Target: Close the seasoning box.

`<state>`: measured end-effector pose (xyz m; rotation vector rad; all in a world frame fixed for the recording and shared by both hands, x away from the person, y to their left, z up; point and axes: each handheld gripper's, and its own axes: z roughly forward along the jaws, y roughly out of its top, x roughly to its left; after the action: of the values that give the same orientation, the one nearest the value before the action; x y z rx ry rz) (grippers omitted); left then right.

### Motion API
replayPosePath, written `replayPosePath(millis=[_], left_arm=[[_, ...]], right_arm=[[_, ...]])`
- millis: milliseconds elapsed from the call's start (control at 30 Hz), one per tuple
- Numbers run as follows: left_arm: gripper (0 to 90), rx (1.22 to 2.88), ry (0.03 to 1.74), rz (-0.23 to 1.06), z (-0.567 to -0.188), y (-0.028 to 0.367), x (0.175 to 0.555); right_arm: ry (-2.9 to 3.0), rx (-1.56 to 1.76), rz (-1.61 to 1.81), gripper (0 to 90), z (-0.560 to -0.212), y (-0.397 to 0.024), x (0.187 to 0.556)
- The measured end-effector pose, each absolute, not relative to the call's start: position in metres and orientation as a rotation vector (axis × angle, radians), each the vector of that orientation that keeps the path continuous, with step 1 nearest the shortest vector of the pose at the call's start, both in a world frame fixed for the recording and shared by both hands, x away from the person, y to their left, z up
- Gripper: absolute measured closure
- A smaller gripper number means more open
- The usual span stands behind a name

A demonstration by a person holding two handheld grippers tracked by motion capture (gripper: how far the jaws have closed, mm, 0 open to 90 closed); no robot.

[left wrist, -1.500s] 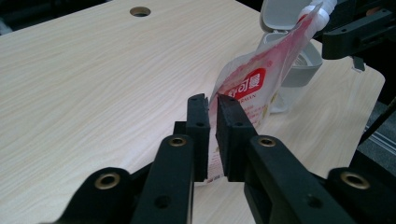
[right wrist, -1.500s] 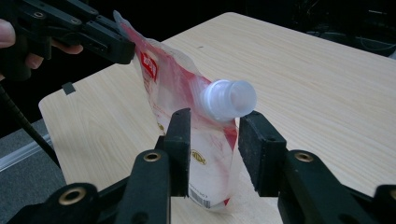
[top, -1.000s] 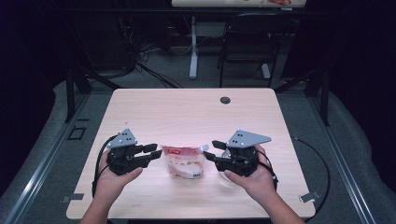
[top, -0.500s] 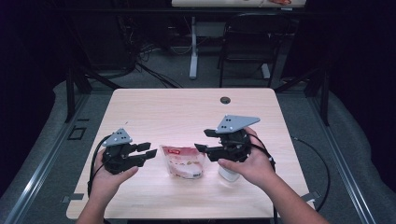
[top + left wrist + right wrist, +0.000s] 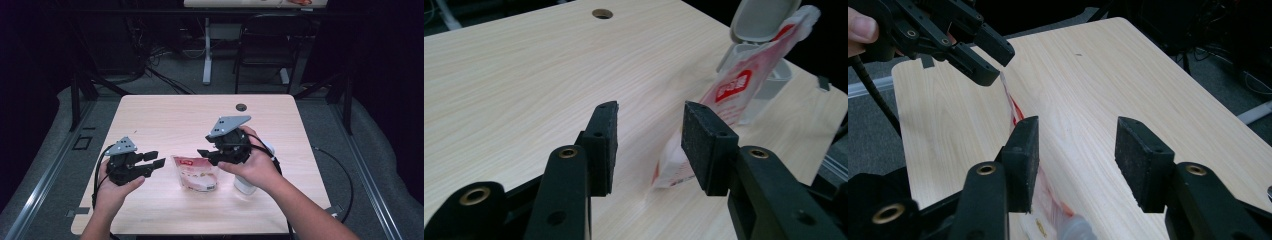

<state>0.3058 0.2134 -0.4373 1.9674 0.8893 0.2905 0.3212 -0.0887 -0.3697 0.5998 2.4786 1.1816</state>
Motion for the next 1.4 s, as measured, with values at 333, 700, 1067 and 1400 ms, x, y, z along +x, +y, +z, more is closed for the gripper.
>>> replayPosePath(millis=[333,700,1067,1400], left_arm=[[55.0,1.979,0.893,0.275,-0.442,0.216,0.310],[56.3,1.962,0.922,0.303,-0.442,0.222,0.312],[56.7,1.959,0.939,0.323,-0.442,0.227,0.313],[56.7,1.957,0.949,0.325,-0.443,0.229,0.314]], right_arm=[[2.577,0.503,1.052,54.4,-0.364,-0.067,0.329],[2.666,0.366,0.979,62.8,-0.357,-0.046,0.339],[2.756,0.287,0.933,67.3,-0.357,-0.027,0.346],[2.810,0.260,0.902,71.6,-0.367,-0.016,0.345]])
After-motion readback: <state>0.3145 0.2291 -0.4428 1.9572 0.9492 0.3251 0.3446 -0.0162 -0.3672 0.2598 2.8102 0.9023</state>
